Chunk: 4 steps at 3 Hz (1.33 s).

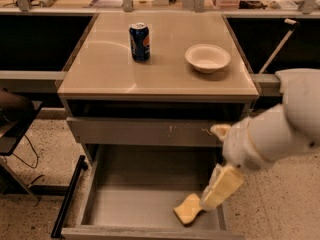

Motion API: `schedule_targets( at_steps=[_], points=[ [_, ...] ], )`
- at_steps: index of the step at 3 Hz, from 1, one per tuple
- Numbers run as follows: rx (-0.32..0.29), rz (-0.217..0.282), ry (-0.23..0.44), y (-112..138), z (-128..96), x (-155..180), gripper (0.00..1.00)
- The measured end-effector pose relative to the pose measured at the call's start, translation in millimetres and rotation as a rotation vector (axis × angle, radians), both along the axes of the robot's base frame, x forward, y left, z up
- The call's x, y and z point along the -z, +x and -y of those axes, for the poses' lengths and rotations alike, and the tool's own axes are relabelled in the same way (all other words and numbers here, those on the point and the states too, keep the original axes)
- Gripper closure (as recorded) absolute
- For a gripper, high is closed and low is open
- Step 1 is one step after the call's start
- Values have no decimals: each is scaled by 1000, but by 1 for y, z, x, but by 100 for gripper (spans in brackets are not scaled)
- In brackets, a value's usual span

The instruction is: Pick sponge from middle drawer and place on counter

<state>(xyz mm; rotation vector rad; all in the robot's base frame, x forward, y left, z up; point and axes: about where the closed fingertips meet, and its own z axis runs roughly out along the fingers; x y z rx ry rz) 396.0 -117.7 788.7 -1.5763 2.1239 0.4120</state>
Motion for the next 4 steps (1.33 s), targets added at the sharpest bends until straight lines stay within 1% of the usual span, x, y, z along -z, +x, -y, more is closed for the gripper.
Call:
schedule_targets(
  at_steps=[1,2,3,4],
  points=[
    [31,-154,60,-18,-29,116,0],
    [62,-205,72,-35,-30,161,0],
    [66,-201,74,-36,-30,162,0],
    [118,-141,137,-11,-21,181,0]
  ],
)
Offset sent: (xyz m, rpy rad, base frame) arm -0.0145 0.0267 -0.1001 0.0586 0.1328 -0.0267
